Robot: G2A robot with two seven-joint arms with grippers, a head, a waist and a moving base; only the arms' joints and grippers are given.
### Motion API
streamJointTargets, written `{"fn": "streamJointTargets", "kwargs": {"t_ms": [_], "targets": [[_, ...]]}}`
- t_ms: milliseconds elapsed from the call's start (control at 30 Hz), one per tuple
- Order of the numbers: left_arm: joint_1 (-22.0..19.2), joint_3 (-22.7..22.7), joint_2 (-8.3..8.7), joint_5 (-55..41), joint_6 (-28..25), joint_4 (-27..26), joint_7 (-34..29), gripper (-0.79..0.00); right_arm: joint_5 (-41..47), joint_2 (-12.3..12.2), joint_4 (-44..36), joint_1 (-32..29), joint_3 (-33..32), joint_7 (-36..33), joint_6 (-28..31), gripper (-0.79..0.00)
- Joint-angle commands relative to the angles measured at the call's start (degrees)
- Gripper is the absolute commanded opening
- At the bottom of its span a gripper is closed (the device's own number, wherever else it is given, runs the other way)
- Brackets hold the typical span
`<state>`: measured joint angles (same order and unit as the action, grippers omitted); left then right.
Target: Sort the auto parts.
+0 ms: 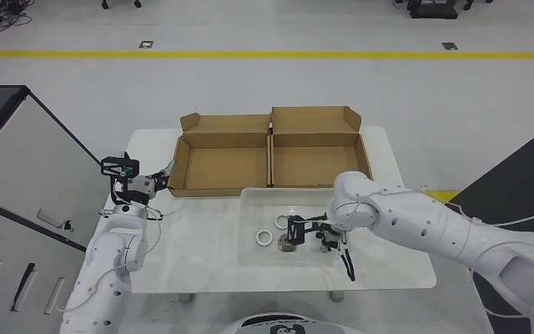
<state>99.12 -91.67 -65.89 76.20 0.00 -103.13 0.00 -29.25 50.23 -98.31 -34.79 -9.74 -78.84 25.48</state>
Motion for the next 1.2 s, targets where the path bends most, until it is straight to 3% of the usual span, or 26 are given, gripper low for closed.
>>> {"fn": "streamJointTargets", "kwargs": {"t_ms": [0, 100, 167, 200, 467, 667, 1167], "targets": [[0.0, 0.0, 0.0, 0.0, 0.0, 0.0, 0.0, 0.0, 0.05, 0.16, 0.39, -0.06, 0.0, 0.01, 0.0, -0.536], [0.0, 0.0, 0.0, 0.0, 0.0, 0.0, 0.0, 0.0, 0.12, 0.43, 0.84, -0.1, 0.0, 0.3, 0.29, -0.603], [0.0, 0.0, 0.0, 0.0, 0.0, 0.0, 0.0, 0.0, 0.1, 0.59, 1.14, -0.17, 0.0, 0.41, 0.4, -0.763], [0.0, 0.0, 0.0, 0.0, 0.0, 0.0, 0.0, 0.0, 0.14, 0.67, 1.24, -0.2, 0.0, 0.42, 0.41, -0.785], [0.0, 0.0, 0.0, 0.0, 0.0, 0.0, 0.0, 0.0, 1.38, 0.38, -0.11, 1.22, 0.0, 0.44, 0.43, -0.785], [0.0, 0.0, 0.0, 0.0, 0.0, 0.0, 0.0, 0.0, 4.31, -1.62, -3.39, 4.89, 0.0, 0.26, 0.24, -0.785], [0.0, 0.0, 0.0, 0.0, 0.0, 0.0, 0.0, 0.0, 16.37, -12.18, -14.61, 16.39, 0.0, 4.99, 4.96, -0.785]]}}
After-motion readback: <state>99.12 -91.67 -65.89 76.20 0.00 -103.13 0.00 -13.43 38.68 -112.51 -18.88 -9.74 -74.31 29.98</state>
